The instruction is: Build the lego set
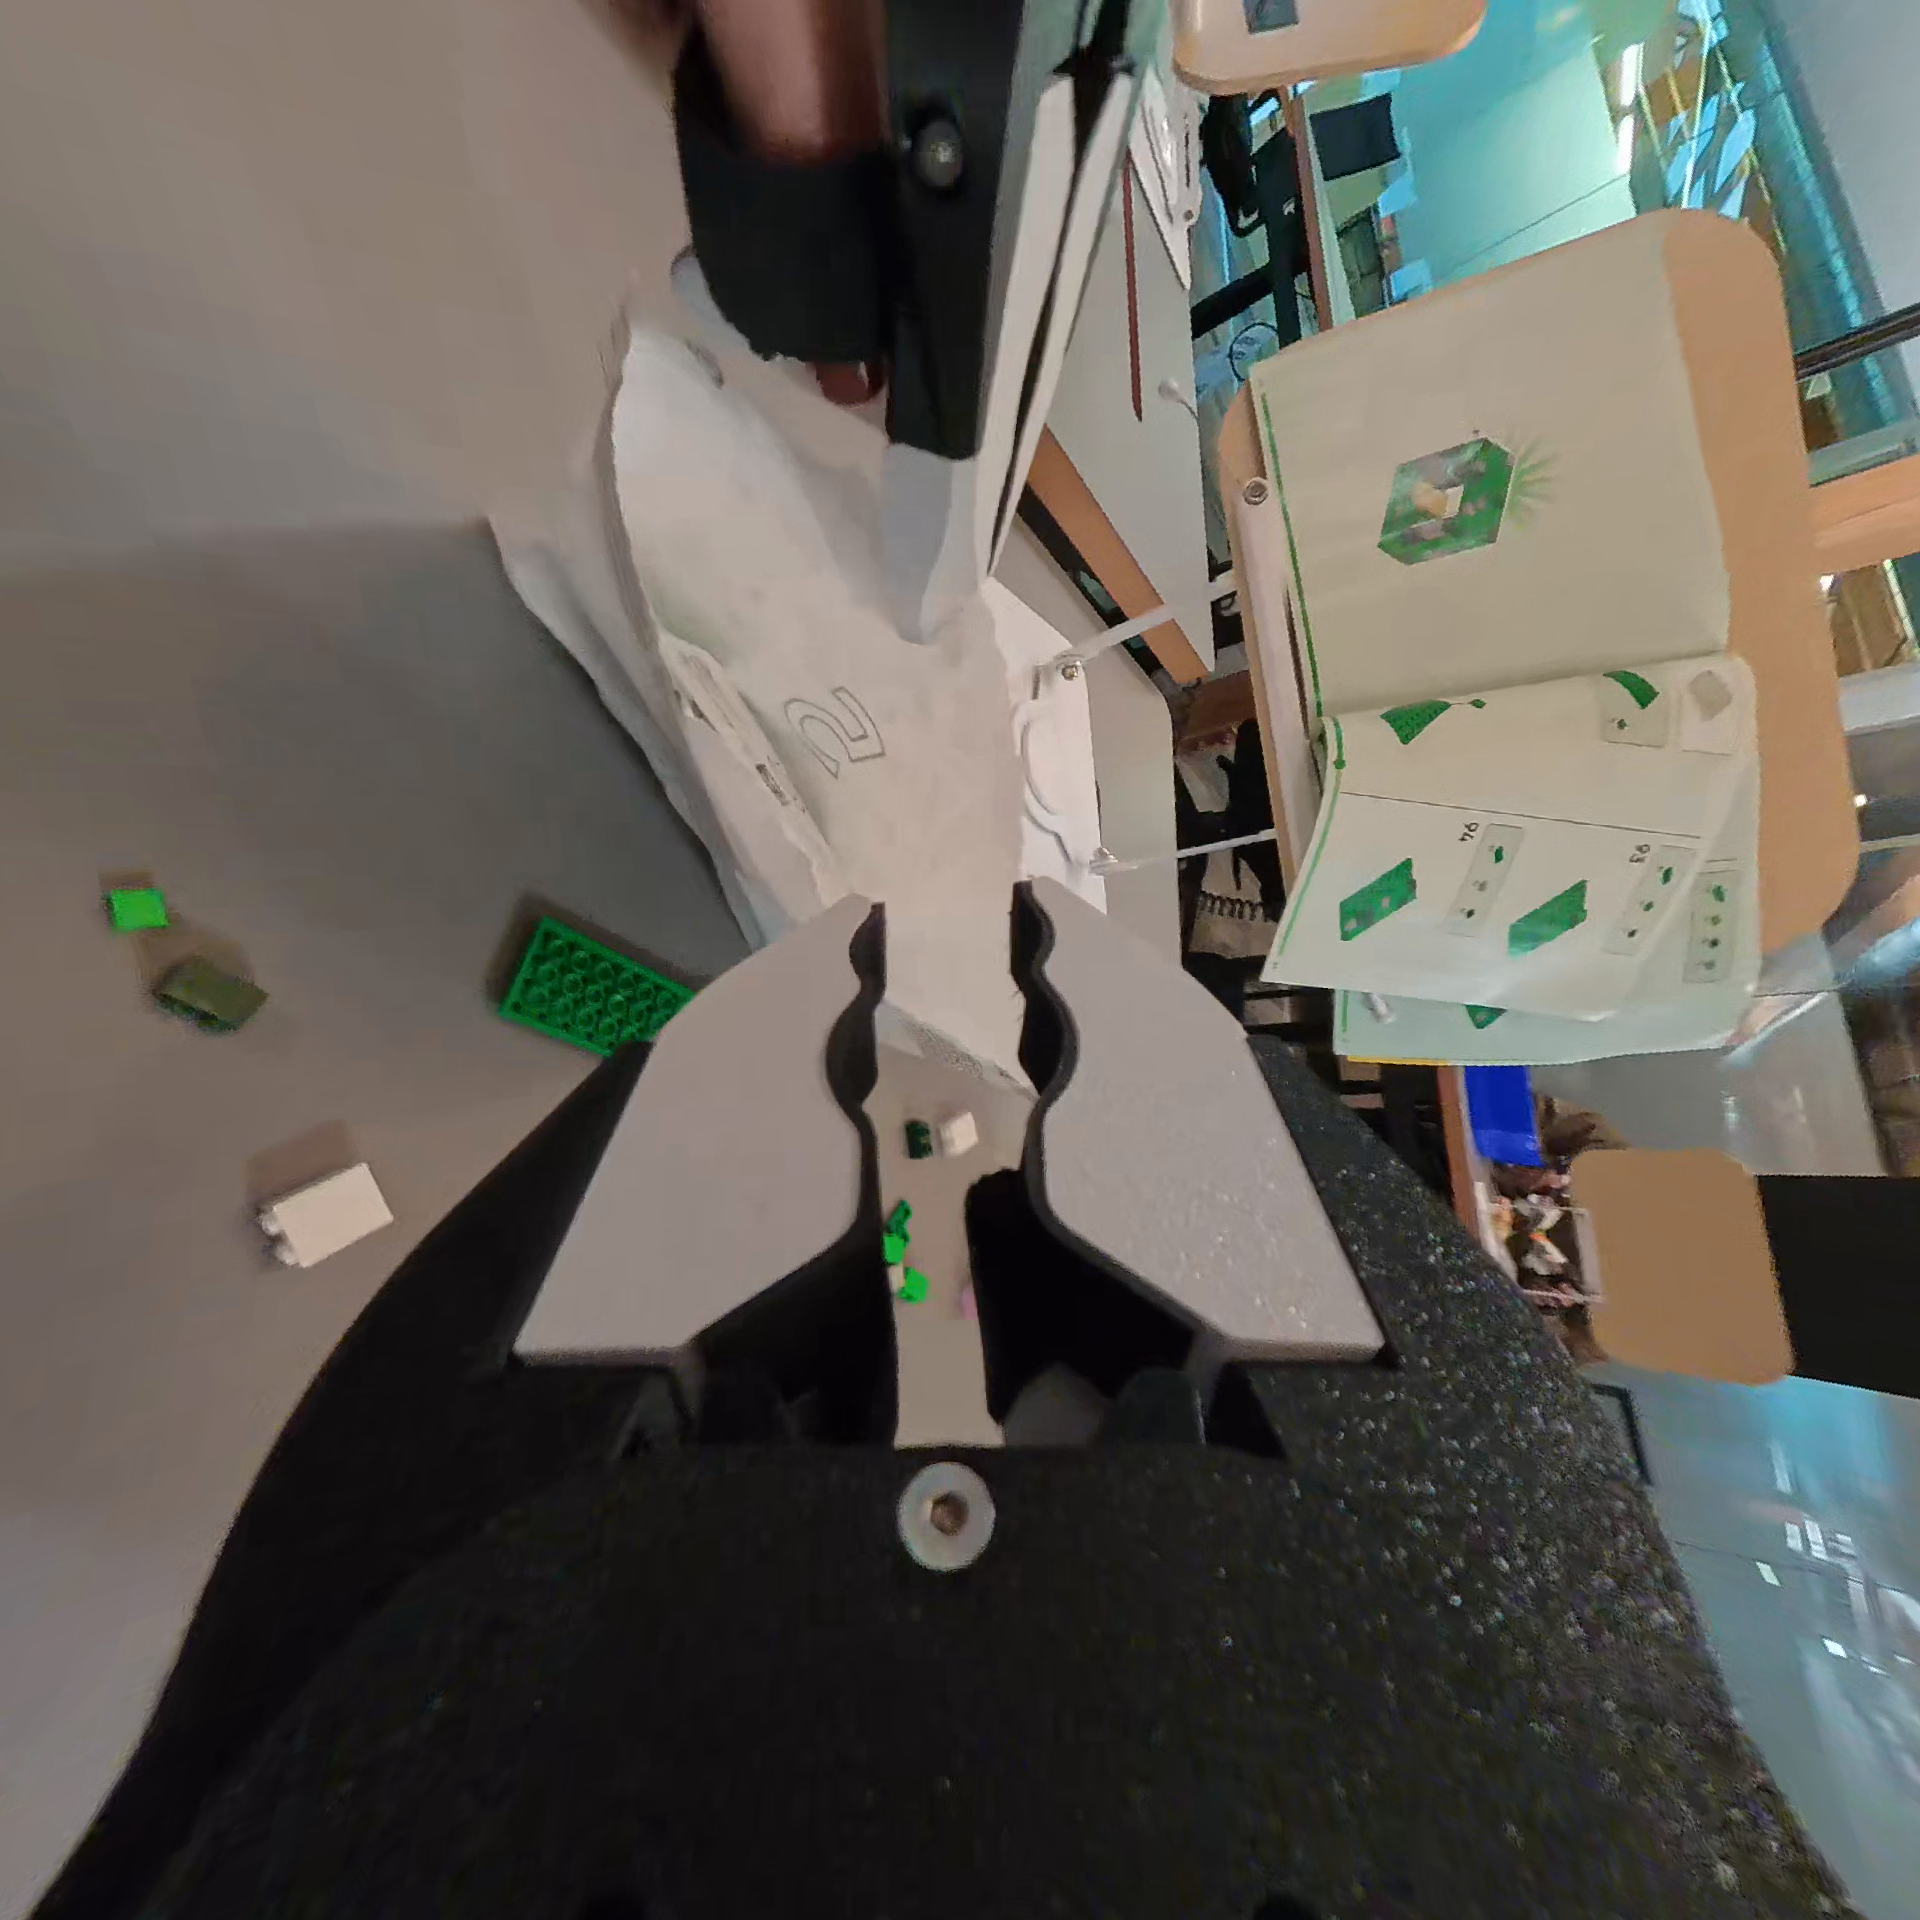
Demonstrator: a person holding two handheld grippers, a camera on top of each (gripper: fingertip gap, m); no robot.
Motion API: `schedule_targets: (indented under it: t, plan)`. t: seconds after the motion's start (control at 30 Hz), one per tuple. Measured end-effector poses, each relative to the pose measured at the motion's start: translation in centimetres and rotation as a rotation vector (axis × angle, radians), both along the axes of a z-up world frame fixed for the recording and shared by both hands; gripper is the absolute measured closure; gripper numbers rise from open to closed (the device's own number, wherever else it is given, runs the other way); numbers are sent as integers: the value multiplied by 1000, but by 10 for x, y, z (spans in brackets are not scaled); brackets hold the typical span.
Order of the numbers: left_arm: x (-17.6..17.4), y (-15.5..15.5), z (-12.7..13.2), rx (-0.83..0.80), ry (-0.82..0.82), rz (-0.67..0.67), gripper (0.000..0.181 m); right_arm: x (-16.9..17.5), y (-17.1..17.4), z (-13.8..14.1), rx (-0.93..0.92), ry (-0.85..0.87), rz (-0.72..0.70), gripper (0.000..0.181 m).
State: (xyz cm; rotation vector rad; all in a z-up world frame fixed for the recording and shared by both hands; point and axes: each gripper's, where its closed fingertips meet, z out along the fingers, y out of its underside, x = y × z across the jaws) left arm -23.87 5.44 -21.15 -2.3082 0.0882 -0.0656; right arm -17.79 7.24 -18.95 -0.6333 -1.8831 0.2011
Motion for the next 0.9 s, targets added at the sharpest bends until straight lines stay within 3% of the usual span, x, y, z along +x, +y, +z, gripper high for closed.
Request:
schedule_targets:
  t: [0.03,0.17,0.3,0.53,0.63,0.77,0.9]
  plan:
    - [0,0,1,-3,10,-2,181,1,2,0,19,-3,-3,153]
    - [-9,-3,5,-9,57,11,181,11,7,1,-75,17,50,123]
    - [1,-7,17,22,43,-99,181,16,20,-7,-225,-2,65,103]
    - [13,-17,27,10,45,-247,181,14,7,-4,-463,15,206,138]
    - [9,-23,29,11,58,-268,181,12,-3,0,-534,22,263,180]
    - [-6,-40,27,53,120,-283,176,-3,-4,2,-637,47,248,181]
    - [-39,-68,27,175,136,-172,137,-22,0,-3,-721,61,238,181]
